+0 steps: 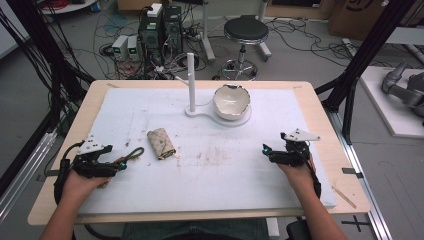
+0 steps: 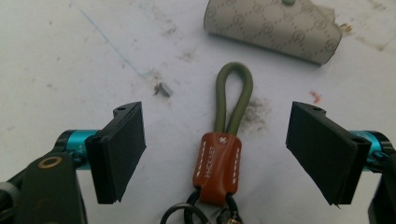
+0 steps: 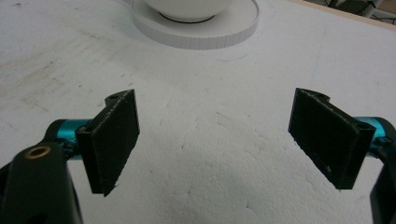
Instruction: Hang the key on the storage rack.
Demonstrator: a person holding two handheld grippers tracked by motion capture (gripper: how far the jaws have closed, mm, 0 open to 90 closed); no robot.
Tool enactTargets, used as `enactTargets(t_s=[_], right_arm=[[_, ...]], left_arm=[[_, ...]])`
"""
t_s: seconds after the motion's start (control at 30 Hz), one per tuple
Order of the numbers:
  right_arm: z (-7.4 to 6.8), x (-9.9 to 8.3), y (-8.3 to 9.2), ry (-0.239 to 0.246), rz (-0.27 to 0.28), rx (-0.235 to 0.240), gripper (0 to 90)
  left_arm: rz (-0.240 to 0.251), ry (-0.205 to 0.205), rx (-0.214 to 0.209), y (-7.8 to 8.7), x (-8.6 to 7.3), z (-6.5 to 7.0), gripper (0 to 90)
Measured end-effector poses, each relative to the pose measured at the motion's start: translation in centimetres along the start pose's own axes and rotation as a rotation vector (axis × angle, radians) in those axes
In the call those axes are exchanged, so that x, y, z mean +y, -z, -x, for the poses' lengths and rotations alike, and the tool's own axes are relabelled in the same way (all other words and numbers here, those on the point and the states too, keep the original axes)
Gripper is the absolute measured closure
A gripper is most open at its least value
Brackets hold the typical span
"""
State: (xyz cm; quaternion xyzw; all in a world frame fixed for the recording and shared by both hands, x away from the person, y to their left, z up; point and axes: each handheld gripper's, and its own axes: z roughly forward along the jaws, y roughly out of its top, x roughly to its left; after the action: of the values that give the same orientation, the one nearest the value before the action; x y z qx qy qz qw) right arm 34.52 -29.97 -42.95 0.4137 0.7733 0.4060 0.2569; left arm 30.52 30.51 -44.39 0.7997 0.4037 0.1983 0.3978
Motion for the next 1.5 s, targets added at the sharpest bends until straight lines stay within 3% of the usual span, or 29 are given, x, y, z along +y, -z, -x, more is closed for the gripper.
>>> enactTargets(t_s=[0.37, 0.7, 0.87, 1.07, 1.27, 1.5], right_arm=[[-0.1, 0.0, 0.1, 0.006, -0.011, 0.002, 16.6], [-0.1, -0.2, 0.4, -0.001, -0.007, 0.003, 16.6], [-0.2, -0.2, 0.3, 0.007, -0.006, 0.01, 16.6], [-0.1, -0.2, 0.2, 0.009, -0.012, 0.015, 16.6], [-0.3, -0.3, 0.3, 0.013, -0.017, 0.019, 16.6], [-0.1, -0.5, 0.4, 0.01, -0.013, 0.017, 16.6]], left_arm=[[-0.085, -0.045, -0.019, -1.0, -0.3, -0.2, 31.1], [-0.095, -0.059, -0.081, -1.0, -0.1, -0.2, 48.8], [-0.105, -0.088, -0.087, -1.0, 0.1, 0.1, 65.4], [-0.116, -0.108, -0.092, -1.1, 0.5, 0.1, 68.6], [-0.026, -0.063, -0.097, -0.2, 1.5, 0.0, 69.9], [0.081, -0.049, -0.081, 1.0, 3.2, 0.4, 70.5]])
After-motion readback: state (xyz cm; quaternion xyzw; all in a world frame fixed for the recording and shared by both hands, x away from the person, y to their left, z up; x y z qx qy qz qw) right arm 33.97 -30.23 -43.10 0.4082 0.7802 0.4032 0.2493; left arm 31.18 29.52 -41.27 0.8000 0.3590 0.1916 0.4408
